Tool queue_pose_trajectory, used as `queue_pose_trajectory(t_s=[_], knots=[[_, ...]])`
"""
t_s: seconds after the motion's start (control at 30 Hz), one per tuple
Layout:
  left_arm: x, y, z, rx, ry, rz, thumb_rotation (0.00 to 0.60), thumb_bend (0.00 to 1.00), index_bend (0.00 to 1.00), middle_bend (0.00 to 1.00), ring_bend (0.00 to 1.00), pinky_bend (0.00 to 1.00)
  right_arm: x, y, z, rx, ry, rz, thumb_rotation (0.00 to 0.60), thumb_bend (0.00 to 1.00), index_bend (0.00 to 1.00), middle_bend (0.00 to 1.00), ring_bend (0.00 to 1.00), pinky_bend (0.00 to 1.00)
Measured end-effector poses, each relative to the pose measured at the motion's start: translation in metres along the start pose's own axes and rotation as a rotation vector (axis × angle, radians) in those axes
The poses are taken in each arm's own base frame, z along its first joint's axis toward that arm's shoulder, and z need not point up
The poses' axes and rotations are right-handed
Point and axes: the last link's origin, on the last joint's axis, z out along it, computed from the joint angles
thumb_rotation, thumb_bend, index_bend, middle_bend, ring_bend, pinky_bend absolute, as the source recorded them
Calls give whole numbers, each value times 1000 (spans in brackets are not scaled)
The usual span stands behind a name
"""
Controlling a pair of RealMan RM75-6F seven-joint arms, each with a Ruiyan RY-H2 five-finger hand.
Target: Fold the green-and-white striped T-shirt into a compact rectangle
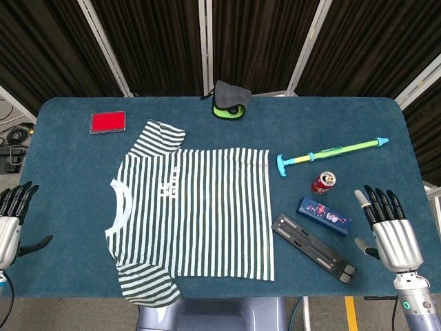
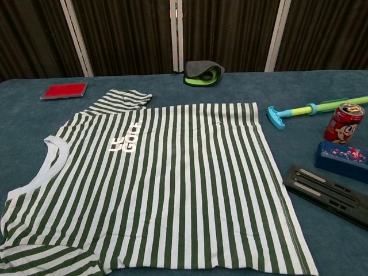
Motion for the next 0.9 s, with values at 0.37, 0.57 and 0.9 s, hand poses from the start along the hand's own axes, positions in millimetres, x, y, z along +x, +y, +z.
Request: queue_pose_trajectory(t_s=[0.37,0.57,0.9], knots=[[-2,0,-1,5,0,7,600,0,0,0,0,0,-7,-7,-6,34,-51,21,600,0,38,0,0,0],[-4,1,0,2,-6,8,600,0,0,0,0,0,-21,-32,-15,196,-150,36,600,0,342,0,0,0],[-10,-1,4,15,-11,16,600,0,0,0,0,0,-64,-83,-18,483,-254,55,600,0,396,34,0,0]])
